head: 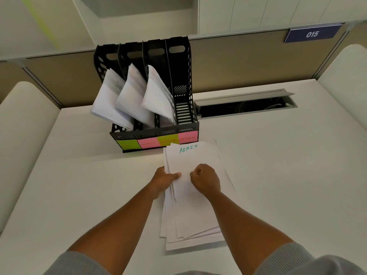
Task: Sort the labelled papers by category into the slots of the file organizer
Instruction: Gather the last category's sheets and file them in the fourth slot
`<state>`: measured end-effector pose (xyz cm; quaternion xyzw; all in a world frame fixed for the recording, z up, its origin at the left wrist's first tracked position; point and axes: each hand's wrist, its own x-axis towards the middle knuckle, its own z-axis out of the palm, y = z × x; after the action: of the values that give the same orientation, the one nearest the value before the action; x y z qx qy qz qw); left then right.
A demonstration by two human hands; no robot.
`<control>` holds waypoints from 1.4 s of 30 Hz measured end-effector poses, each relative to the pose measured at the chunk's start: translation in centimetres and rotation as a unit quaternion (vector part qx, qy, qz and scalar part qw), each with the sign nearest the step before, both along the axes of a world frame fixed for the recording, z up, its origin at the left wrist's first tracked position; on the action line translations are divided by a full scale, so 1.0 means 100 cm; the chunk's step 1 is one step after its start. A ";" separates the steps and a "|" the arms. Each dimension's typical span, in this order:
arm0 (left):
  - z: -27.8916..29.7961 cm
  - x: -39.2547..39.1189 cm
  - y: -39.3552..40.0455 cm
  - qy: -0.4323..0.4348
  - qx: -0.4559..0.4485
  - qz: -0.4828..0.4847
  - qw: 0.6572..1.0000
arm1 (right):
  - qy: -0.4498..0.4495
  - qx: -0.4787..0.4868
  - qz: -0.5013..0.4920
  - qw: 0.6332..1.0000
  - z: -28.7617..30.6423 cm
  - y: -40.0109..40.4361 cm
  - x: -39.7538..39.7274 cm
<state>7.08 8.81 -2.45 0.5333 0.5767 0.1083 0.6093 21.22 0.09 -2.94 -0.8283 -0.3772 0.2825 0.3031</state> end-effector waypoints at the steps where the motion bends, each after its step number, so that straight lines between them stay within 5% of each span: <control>1: -0.001 -0.001 0.001 0.001 -0.001 -0.006 1.000 | 0.002 -0.015 -0.037 0.999 0.001 0.000 0.004; 10: 0.003 -0.023 0.017 -0.046 -0.008 0.034 0.998 | -0.020 -0.087 -0.185 0.979 -0.002 -0.005 0.032; 16: 0.011 -0.024 0.023 -0.098 -0.009 0.114 0.989 | 0.137 -0.014 -0.139 0.981 0.003 -0.004 0.021; 28: 0.030 -0.033 0.025 -0.127 0.055 0.128 0.982 | 0.275 0.077 -0.141 0.948 0.029 0.004 0.015; 35: 0.073 -0.013 0.030 -0.200 0.140 0.173 0.954 | 0.175 0.172 -0.066 0.967 0.067 0.032 0.005; 42: 0.110 0.011 0.035 -0.259 0.247 0.178 0.917 | 0.168 0.286 -0.047 0.942 0.103 0.057 -0.005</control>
<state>8.21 12.28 8.55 0.5086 0.4390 0.4880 0.5572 20.70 5.81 7.41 -0.6642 -0.3459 0.2835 0.5990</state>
